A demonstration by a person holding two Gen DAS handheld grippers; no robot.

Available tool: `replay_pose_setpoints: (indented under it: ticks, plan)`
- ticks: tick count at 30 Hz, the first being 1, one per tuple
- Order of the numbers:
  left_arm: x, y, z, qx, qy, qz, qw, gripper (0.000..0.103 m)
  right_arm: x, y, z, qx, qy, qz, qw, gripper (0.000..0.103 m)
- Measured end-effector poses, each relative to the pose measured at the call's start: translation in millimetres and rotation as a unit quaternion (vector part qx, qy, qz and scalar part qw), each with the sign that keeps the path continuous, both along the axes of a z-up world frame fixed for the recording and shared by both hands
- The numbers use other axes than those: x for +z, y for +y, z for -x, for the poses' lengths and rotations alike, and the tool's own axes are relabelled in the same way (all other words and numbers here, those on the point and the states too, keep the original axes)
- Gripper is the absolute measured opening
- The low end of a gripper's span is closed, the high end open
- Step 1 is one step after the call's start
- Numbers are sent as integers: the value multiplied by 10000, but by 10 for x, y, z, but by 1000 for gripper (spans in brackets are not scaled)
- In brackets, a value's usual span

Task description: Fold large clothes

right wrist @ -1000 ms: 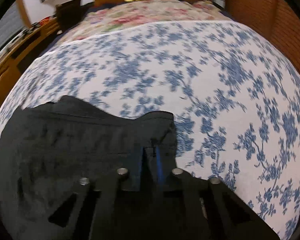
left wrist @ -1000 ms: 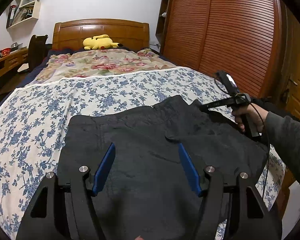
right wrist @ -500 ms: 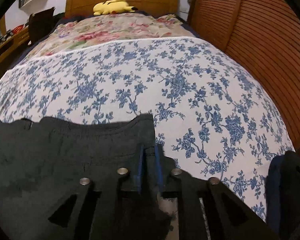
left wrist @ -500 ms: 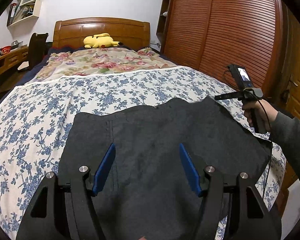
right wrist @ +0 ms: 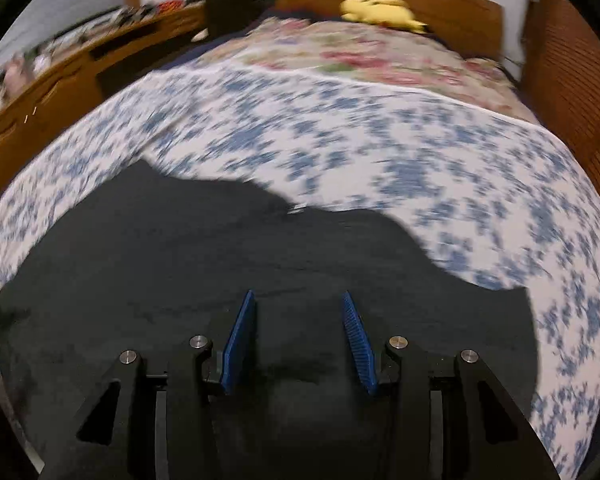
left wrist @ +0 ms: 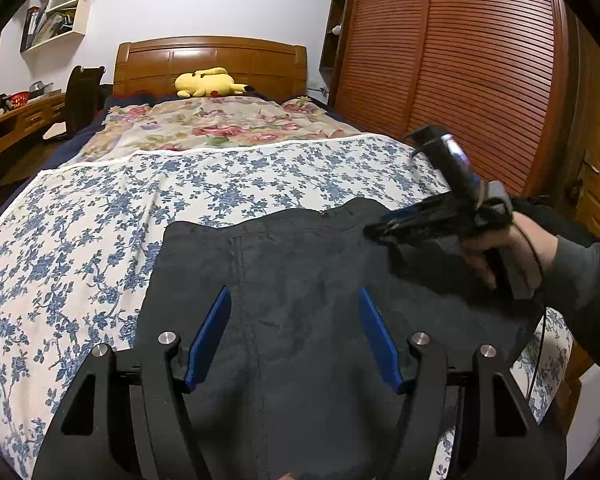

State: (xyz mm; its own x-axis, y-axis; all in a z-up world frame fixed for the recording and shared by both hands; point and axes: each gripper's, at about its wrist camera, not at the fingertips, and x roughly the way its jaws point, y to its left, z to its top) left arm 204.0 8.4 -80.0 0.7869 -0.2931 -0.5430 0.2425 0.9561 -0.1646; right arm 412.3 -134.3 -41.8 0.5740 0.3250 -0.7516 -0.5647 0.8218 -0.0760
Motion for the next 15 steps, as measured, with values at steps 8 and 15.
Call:
replay_pose_setpoints:
  ticks: [8, 15]
  plan:
    - [-35, 122, 42, 77, 26, -21, 10000, 67, -240, 303, -343, -64, 140, 449, 9989, 11]
    - [-56, 197, 28, 128, 56, 1, 9999, 67, -170, 425, -377, -361, -52, 277, 9989, 2]
